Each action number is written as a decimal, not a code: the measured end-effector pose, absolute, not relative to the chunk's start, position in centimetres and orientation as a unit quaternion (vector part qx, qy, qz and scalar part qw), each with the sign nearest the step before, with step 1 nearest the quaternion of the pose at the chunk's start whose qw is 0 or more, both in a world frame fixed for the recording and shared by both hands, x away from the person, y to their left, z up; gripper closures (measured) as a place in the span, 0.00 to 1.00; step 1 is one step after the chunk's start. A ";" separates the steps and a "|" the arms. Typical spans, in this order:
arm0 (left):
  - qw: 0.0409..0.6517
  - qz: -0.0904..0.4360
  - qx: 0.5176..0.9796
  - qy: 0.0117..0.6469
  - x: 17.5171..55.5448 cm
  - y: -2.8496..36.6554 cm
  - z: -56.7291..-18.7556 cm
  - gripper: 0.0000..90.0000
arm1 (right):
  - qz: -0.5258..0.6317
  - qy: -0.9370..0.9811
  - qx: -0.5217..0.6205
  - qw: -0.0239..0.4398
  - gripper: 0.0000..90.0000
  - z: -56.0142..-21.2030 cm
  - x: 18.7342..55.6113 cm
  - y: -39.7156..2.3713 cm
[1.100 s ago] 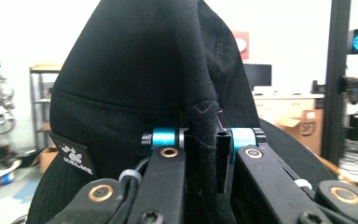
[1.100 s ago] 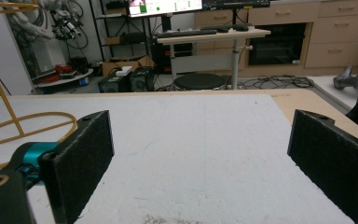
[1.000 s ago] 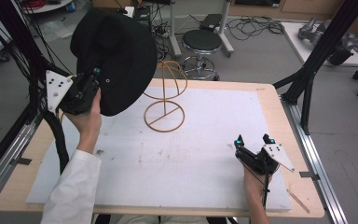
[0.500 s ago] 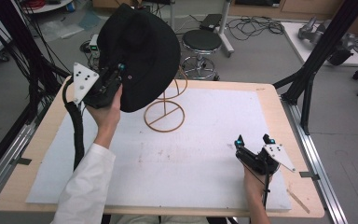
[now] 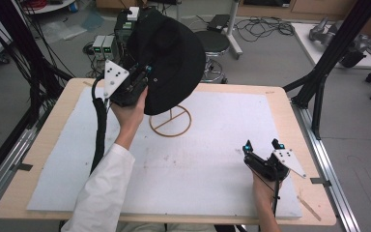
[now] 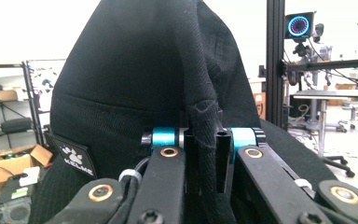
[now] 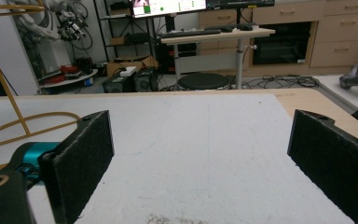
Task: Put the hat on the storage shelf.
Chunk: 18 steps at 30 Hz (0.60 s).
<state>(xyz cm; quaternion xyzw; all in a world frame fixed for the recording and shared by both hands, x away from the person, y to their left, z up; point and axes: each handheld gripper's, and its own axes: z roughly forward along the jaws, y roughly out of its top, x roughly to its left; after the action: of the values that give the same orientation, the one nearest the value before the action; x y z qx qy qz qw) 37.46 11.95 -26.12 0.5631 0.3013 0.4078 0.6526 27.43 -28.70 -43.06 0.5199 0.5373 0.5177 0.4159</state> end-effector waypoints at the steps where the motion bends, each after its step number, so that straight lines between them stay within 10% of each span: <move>1: 0.651 0.406 0.567 0.302 37.7 11.7 -26.1 0.97 | 0.518 0.537 0.521 0.415 0.07 -43.0 27.4 -28.7; 18: 0.623 0.378 0.599 0.333 40.7 10.2 -26.5 0.97 | 0.518 0.539 0.521 0.412 0.07 -43.1 27.4 -28.7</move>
<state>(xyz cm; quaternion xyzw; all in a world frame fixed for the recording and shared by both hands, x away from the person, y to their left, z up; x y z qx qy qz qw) 40.66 10.17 -26.46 0.5990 0.3327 0.3776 0.6229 27.41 -28.68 -43.12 0.5209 0.5388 0.5182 0.4121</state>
